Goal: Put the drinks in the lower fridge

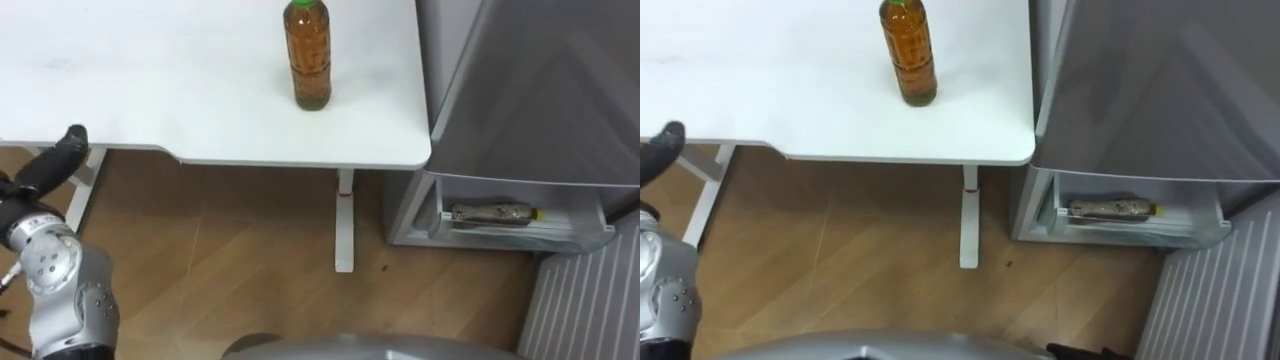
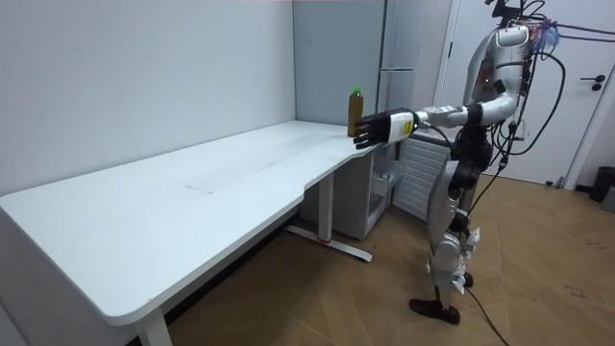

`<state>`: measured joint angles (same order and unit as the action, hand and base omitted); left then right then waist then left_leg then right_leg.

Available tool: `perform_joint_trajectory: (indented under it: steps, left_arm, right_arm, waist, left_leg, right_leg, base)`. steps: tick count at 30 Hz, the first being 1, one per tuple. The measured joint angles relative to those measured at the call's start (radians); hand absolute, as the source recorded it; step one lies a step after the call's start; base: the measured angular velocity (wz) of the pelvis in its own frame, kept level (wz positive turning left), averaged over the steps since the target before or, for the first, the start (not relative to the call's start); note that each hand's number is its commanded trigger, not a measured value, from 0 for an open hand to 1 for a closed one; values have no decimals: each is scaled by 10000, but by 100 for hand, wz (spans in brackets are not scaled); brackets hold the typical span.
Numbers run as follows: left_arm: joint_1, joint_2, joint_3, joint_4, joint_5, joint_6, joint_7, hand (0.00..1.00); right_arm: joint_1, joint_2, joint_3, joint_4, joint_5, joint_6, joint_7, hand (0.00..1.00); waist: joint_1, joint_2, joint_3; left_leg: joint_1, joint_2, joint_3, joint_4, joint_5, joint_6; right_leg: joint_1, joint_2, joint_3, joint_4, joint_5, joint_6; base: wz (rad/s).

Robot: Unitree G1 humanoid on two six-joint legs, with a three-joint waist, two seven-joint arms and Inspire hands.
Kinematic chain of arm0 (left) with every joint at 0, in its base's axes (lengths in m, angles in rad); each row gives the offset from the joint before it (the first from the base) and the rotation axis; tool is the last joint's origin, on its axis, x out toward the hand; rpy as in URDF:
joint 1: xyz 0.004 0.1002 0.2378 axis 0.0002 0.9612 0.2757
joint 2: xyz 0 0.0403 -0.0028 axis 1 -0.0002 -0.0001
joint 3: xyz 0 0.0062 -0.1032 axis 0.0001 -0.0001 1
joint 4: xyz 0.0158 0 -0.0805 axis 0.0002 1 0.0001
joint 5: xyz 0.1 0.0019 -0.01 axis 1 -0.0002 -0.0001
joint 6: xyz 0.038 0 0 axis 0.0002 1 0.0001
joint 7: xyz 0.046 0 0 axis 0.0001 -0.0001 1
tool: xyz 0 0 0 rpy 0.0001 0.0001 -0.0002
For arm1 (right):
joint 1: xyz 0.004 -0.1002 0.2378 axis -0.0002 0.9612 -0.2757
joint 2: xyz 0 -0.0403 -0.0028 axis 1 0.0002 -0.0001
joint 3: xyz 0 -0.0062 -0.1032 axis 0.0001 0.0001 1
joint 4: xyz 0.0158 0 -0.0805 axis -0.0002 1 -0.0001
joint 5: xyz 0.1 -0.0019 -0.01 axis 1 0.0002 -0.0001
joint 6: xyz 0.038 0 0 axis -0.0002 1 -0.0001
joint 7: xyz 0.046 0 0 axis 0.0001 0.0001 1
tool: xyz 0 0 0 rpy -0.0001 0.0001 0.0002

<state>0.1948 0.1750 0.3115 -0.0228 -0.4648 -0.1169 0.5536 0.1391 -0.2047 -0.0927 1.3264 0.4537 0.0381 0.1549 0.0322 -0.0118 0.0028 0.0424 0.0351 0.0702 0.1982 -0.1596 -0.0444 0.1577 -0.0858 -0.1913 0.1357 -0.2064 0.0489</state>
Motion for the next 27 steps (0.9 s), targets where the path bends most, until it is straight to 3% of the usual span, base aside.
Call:
perform_joint_trajectory:
  steps: [4, 10, 18, 24, 27]
  left_arm:
    - [-86, 0, -29, -1444, 927, -20, -254, 0]
    - [-110, 0, -811, -1517, 1143, 122, -1408, 0]
    - [-142, 4, -1315, -1370, 1014, 344, -3041, 0]
    - [-384, 8, -1430, -1117, 725, 1092, -4184, 0]
    - [-648, 24, -1429, -1010, 318, 1412, -4575, 0]
  right_arm:
    - [-98, 64, 8, 8, -182, -7, 117, 0]
    - [-269, 114, 4, 33, -310, -17, 372, 0]
    - [-282, 114, 0, 11, -362, 2, 583, 0]
    - [-314, 87, -8, -83, -443, 84, 520, 0]
    - [-309, 78, -95, -73, -435, 194, 497, 0]
  waist:
    - [-70, -33, -6]
    - [-406, -42, 82]
    - [-722, -104, 92]
    - [-793, 37, 41]
    - [-825, 111, 54]
  left_leg:
    - [9, -5, 2, -2, -24, 4]
    - [18, -37, -169, 44, -26, 3]
    - [-58, -36, -69, -5, -28, 2]
    - [-155, -17, 99, 78, -94, 12]
    - [-133, -12, 112, 66, -100, 10]
  right_leg:
    - [41, -1, 10, 5, 1, 0]
    - [152, -4, -53, -29, -39, -1]
    - [-21, -12, 27, -11, -45, 1]
    - [-179, -13, 261, 28, -44, 1]
    - [-183, -10, 276, 36, -44, 1]
  base:
    - [0]
    - [8]
    - [-4]
    - [-8]
    - [-3]
